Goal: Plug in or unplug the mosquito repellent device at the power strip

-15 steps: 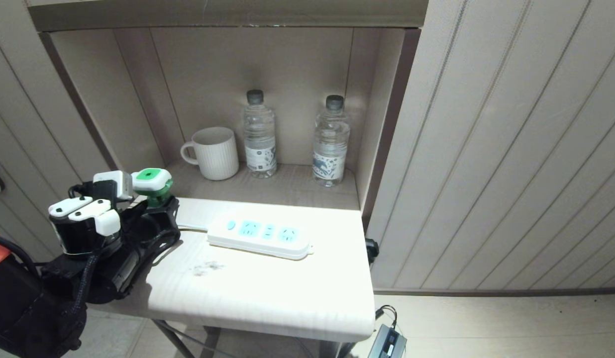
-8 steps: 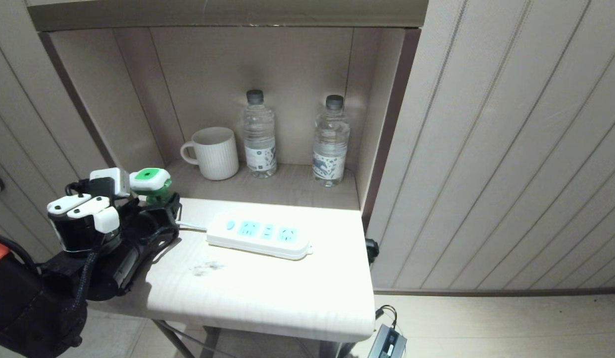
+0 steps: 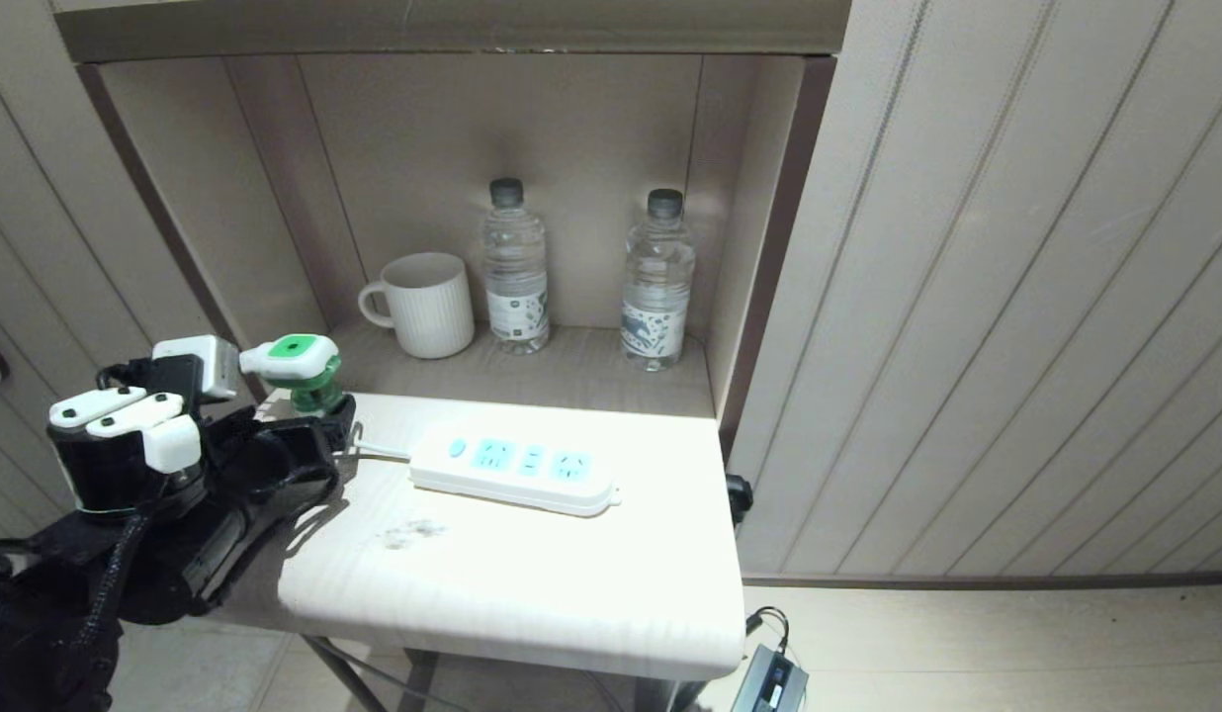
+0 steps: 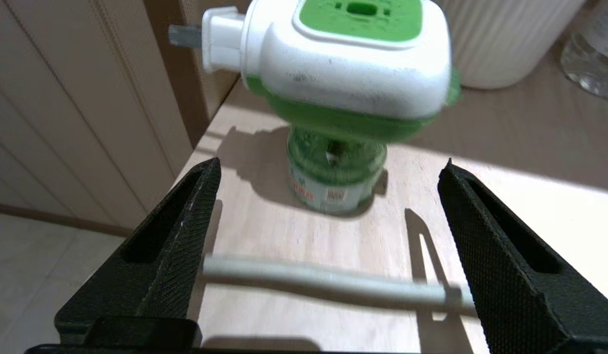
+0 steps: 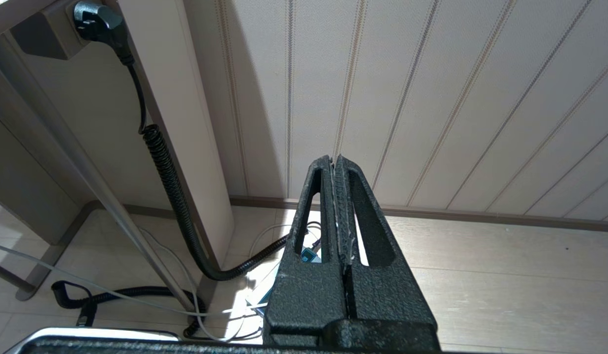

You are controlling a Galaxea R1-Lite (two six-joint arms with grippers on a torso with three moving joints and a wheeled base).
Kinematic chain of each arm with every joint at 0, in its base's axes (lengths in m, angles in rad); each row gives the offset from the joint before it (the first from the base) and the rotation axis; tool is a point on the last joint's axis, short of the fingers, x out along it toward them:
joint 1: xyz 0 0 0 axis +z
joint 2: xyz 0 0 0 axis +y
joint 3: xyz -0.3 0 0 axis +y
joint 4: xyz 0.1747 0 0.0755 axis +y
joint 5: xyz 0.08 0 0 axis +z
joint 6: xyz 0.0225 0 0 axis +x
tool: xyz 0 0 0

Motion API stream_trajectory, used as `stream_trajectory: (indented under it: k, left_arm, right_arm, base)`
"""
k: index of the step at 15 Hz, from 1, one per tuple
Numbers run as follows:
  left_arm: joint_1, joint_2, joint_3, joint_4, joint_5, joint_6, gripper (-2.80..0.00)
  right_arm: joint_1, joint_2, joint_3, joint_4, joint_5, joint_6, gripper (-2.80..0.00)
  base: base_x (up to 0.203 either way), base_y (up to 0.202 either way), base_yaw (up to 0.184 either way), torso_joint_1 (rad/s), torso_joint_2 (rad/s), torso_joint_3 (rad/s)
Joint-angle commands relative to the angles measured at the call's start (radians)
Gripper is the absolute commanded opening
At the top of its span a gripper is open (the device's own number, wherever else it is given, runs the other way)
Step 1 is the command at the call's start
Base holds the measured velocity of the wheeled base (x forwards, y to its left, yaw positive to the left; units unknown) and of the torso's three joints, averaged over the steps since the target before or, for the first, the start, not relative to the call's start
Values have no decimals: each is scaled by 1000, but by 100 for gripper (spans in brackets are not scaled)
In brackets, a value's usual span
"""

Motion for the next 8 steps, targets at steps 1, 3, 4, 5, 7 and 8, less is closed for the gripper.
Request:
stream_trajectory:
  k: [1, 3, 4, 5, 7, 8]
  left_arm:
    - [-32, -124, 22, 53, 1, -2, 0]
    - [-74, -220, 49, 117, 0, 1, 0]
    - [-95, -270, 63, 141, 0, 4, 0]
    - [-119, -340, 78, 163, 0, 12, 0]
    - [-153, -435, 105, 195, 0, 37, 0]
    - [-163, -524, 116, 212, 1, 53, 0]
  right_arm:
    - [0, 1, 0, 0, 0, 0, -280]
    - [0, 1, 0, 0, 0, 0, -280]
    - [0, 1, 0, 0, 0, 0, -280]
    - [-1, 1, 0, 0, 0, 0, -280]
    - [0, 1, 0, 0, 0, 0, -280]
    - [0, 1, 0, 0, 0, 0, -280]
  base:
    - [0, 0, 0, 0, 0, 0]
    - [0, 0, 0, 0, 0, 0]
    - [0, 0, 0, 0, 0, 0]
    - [0, 0, 0, 0, 0, 0]
    - [0, 0, 0, 0, 0, 0]
    - [0, 0, 0, 0, 0, 0]
